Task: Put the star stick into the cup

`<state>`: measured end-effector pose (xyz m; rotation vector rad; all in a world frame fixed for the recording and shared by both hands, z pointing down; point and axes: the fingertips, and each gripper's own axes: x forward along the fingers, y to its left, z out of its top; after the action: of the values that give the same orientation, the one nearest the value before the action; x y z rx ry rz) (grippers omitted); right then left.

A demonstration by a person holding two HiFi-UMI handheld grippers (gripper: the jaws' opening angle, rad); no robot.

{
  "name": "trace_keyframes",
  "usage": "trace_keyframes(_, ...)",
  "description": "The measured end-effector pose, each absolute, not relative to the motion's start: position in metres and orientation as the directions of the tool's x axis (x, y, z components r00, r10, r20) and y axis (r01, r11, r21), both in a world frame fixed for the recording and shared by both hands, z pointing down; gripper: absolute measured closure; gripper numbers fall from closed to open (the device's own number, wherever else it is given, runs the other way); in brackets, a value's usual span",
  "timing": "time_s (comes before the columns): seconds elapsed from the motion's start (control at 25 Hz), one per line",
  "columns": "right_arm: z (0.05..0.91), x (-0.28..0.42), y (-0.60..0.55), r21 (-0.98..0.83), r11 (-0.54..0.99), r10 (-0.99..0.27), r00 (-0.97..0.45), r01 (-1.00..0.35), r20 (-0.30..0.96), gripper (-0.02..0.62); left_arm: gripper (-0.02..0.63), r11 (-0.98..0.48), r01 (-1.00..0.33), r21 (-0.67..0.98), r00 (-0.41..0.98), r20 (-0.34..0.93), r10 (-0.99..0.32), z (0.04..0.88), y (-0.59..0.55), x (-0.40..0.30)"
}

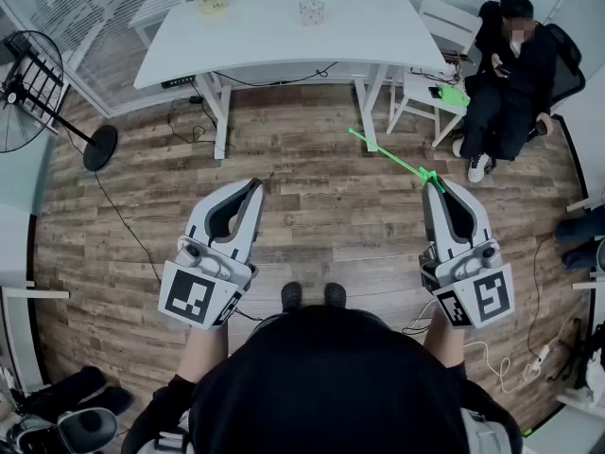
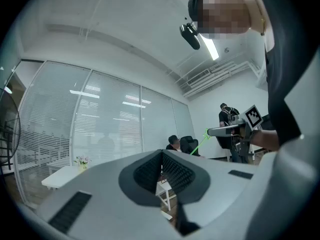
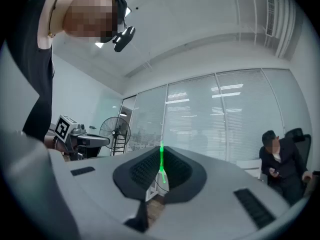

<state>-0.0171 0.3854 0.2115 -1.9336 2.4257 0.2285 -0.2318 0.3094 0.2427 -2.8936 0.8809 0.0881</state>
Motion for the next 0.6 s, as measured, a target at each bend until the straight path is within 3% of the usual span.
trace_keyframes(0.6,0.2088,-0.0247,0.3749,0.091,0.231,-0.963,-0.241,-0.969,-0.123,0.574,0.595,-0.819,-0.563,-0.108,0.826,-0.092,-0.556,0.2376,0.2996,-0.2416)
